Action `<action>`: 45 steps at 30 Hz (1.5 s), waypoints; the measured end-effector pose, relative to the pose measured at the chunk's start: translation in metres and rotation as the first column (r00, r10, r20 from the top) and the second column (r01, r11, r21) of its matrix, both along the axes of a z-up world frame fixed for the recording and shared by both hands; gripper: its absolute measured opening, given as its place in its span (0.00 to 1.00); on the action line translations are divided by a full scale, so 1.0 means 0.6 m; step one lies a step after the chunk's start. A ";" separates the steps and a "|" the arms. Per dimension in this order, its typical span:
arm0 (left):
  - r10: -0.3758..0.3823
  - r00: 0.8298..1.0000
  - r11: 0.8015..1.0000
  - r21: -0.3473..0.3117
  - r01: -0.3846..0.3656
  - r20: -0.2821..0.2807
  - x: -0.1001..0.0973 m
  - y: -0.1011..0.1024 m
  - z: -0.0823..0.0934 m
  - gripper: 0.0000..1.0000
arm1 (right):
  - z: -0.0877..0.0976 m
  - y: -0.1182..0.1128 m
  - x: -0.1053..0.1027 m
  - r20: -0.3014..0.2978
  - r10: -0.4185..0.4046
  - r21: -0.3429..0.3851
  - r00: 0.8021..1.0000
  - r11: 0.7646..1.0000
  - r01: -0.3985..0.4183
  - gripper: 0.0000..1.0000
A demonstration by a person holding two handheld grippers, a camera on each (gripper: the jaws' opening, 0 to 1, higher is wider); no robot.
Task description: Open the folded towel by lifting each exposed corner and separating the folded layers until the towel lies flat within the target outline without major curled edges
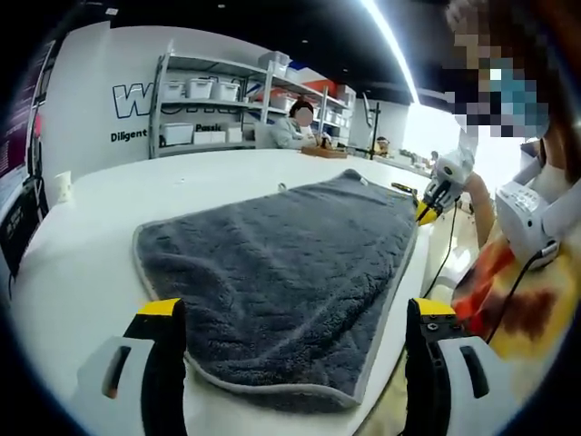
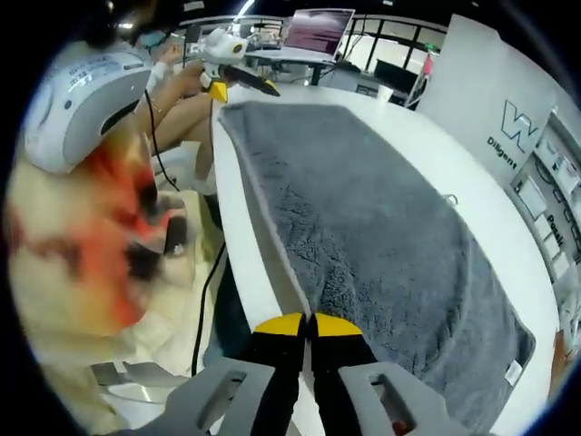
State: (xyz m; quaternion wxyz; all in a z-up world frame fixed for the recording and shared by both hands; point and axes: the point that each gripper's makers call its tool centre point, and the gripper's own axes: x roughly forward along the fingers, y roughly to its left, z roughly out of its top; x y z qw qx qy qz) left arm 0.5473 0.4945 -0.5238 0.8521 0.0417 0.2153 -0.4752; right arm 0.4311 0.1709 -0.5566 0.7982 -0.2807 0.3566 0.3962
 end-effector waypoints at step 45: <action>0.214 0.976 0.976 -0.024 -0.215 -0.030 -0.006 0.046 0.001 0.85 | 0.029 -0.077 0.071 0.062 -0.319 0.101 0.946 0.945 0.312 0.95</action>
